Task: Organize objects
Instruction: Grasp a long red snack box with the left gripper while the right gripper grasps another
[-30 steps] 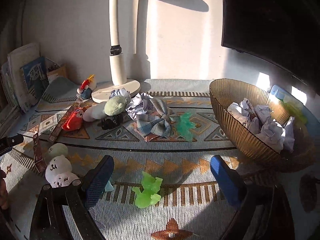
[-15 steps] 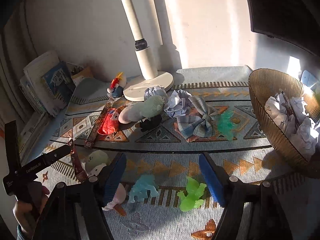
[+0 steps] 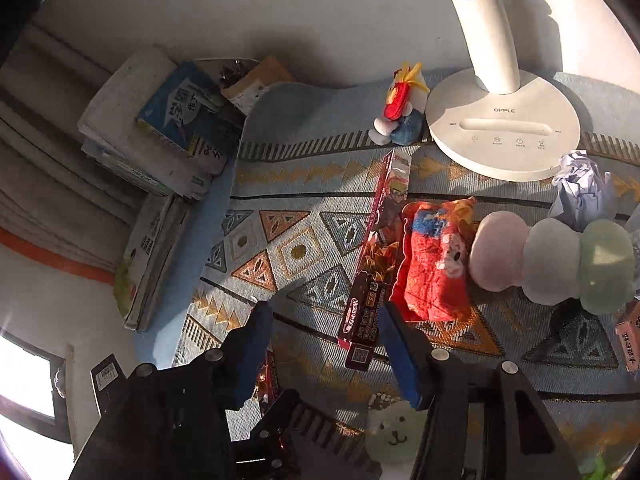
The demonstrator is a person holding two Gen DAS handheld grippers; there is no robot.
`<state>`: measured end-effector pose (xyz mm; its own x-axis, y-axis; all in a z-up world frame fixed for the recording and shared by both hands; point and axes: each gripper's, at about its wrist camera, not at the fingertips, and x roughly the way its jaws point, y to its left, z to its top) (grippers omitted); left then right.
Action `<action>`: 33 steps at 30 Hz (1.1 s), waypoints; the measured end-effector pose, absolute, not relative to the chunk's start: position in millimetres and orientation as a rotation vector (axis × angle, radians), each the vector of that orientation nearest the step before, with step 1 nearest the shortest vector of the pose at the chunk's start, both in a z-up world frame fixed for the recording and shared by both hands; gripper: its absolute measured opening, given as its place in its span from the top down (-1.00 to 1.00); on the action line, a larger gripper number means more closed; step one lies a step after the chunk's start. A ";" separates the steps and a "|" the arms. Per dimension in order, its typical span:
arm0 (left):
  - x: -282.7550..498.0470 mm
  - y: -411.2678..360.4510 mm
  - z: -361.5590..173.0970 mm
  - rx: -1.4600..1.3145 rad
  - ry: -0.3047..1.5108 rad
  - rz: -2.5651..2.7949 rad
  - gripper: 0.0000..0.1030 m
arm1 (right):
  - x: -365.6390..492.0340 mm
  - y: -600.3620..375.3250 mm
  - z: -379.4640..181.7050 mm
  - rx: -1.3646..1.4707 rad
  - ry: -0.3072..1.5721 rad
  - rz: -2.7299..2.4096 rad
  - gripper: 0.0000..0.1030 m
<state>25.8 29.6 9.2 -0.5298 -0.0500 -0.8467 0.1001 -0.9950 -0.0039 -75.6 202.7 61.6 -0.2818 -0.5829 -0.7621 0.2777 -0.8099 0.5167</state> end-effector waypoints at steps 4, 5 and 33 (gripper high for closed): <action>32.0 -3.7 11.7 1.450 0.132 -2.644 -0.91 | -94.8 185.0 44.8 1.504 -0.366 -2.141 -0.05; 32.7 -7.8 11.9 1.454 0.142 -2.652 -0.91 | -99.9 182.2 41.0 1.530 -0.338 -2.176 -0.05; 63.6 -28.4 20.0 1.585 0.135 -2.912 0.43 | 30.4 146.7 33.5 1.475 0.142 -2.192 0.66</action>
<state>63.6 -28.4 20.0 -0.5315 0.1929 -0.8248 -0.1159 -0.9811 -0.1548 30.4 146.7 33.5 -0.2957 -0.3373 -0.8937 0.4501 -0.8744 0.1811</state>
